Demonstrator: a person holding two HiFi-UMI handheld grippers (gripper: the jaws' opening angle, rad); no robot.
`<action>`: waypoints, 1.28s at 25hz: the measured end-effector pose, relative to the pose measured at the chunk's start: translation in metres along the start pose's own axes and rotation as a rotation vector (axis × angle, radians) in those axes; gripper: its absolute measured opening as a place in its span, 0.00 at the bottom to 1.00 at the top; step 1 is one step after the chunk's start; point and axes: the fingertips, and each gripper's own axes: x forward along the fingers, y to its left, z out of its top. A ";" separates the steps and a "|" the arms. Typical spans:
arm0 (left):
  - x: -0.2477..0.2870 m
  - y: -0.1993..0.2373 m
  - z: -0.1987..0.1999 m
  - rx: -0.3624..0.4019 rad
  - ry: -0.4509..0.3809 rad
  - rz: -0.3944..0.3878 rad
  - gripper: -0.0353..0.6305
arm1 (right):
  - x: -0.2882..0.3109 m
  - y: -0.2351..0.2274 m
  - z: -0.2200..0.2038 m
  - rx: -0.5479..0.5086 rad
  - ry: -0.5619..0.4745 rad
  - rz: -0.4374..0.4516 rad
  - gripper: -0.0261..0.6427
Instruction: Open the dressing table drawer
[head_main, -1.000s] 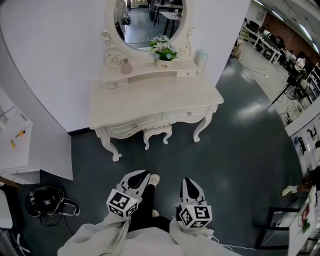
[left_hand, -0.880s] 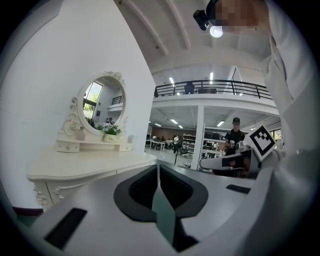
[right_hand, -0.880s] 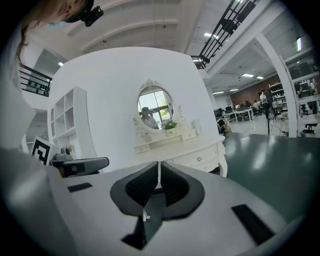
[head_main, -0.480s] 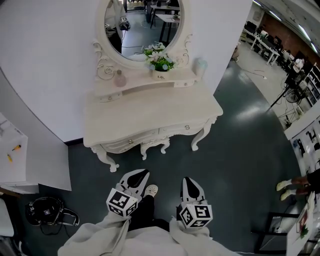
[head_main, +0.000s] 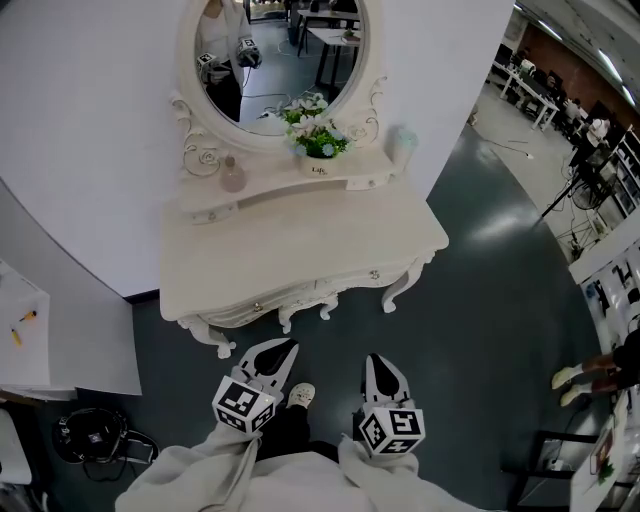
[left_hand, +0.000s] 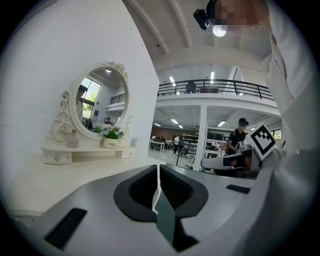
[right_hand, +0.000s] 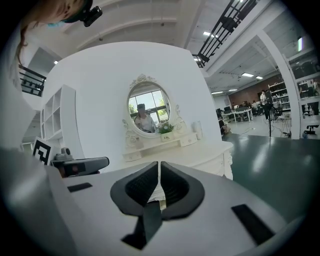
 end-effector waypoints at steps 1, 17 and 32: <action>0.005 0.003 0.001 0.000 0.000 -0.005 0.10 | 0.005 -0.002 0.002 0.001 -0.001 -0.004 0.10; 0.077 0.062 0.019 0.018 -0.014 -0.078 0.10 | 0.083 -0.021 0.028 0.004 -0.040 -0.057 0.10; 0.084 0.058 0.004 -0.005 0.041 -0.134 0.10 | 0.078 -0.030 0.017 0.031 0.003 -0.124 0.10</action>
